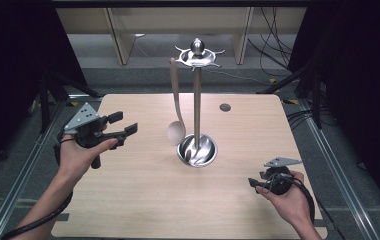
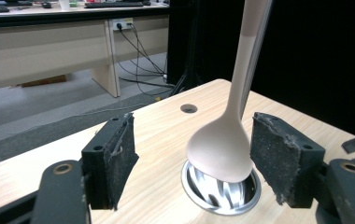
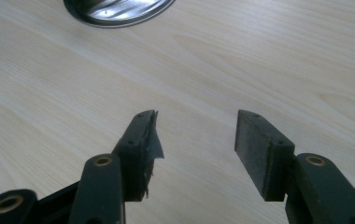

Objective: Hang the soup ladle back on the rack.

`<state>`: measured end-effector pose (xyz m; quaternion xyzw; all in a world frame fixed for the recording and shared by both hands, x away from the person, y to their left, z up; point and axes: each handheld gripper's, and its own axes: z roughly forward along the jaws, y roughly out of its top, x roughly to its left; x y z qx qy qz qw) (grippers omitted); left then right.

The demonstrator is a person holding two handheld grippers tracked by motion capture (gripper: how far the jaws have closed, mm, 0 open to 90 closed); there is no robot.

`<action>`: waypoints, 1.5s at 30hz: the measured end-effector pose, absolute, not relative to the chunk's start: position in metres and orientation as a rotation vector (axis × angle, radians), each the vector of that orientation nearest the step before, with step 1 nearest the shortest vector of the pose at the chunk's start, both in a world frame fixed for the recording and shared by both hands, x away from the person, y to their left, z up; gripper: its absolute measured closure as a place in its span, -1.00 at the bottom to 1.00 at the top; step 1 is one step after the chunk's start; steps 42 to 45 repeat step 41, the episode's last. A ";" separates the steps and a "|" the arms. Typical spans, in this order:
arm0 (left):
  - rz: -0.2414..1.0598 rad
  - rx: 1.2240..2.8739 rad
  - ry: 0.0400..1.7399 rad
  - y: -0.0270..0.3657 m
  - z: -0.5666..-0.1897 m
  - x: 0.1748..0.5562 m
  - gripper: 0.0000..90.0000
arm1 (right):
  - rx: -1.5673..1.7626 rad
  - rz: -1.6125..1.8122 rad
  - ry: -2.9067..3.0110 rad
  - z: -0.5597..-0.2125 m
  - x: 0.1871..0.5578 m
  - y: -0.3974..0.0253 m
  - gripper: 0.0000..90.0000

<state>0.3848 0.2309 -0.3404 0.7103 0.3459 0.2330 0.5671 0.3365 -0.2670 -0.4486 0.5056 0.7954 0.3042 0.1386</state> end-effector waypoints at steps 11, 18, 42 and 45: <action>0.552 1.659 0.881 0.250 -0.372 0.357 -0.35 | 1.478 0.883 2.240 -0.446 0.335 -0.284 0.06; 0.561 1.681 0.933 0.259 -0.398 0.348 -0.35 | 1.505 0.878 2.233 -0.447 0.335 -0.289 0.06; 0.540 1.746 1.089 0.276 -0.475 0.347 -0.34 | 1.478 0.912 2.197 -0.455 0.333 -0.285 0.02; 0.540 1.746 1.089 0.276 -0.475 0.347 -0.34 | 1.478 0.912 2.197 -0.455 0.333 -0.285 0.02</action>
